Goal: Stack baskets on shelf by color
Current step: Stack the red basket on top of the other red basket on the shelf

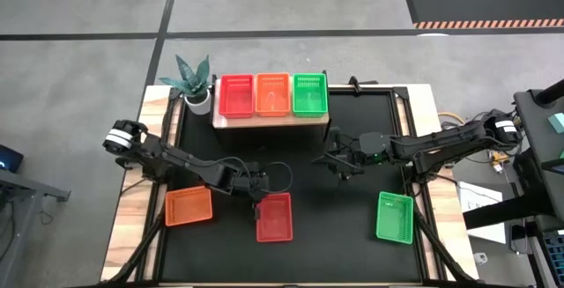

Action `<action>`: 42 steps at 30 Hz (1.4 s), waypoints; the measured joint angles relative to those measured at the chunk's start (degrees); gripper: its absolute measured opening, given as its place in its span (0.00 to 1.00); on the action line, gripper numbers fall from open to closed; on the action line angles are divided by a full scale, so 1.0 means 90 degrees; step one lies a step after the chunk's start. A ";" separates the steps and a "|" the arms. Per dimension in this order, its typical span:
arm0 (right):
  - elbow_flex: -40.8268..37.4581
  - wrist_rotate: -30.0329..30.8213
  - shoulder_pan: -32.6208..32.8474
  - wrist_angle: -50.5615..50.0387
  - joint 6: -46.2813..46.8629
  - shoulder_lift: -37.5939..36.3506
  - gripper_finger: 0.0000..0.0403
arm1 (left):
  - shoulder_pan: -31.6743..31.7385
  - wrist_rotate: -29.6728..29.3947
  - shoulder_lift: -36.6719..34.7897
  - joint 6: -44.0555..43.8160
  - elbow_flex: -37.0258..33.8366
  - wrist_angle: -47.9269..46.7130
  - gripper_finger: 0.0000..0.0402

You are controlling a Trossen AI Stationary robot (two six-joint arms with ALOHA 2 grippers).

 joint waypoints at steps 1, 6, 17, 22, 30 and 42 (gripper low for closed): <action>0.0000 0.0000 0.0000 0.0000 0.0000 0.0000 0.02 | 0.0052 -0.0002 -0.0059 0.0119 0.0000 -0.0189 0.02; 0.0000 0.0002 0.0000 -0.0022 0.0001 0.0000 0.02 | 0.0348 -0.0009 -0.0378 0.0809 0.0000 -0.1397 0.04; 0.0000 0.0020 -0.0002 -0.0082 0.0003 0.0000 0.02 | 0.1022 -0.0123 -0.0827 0.1702 -0.0002 -0.2328 0.05; 0.0000 0.0051 -0.0002 -0.0160 0.0065 0.0000 0.02 | 0.1154 -0.0133 -0.0852 0.1866 -0.0019 -0.2425 0.14; 0.0000 0.0053 -0.0002 -0.0161 0.0075 0.0000 0.02 | 0.1120 -0.0064 -0.0963 0.1801 0.0024 -0.2621 0.32; 0.0000 0.0051 -0.0002 -0.0156 0.0131 0.0000 0.02 | -0.0014 0.0272 -0.1166 -0.0086 0.0939 -0.2597 0.35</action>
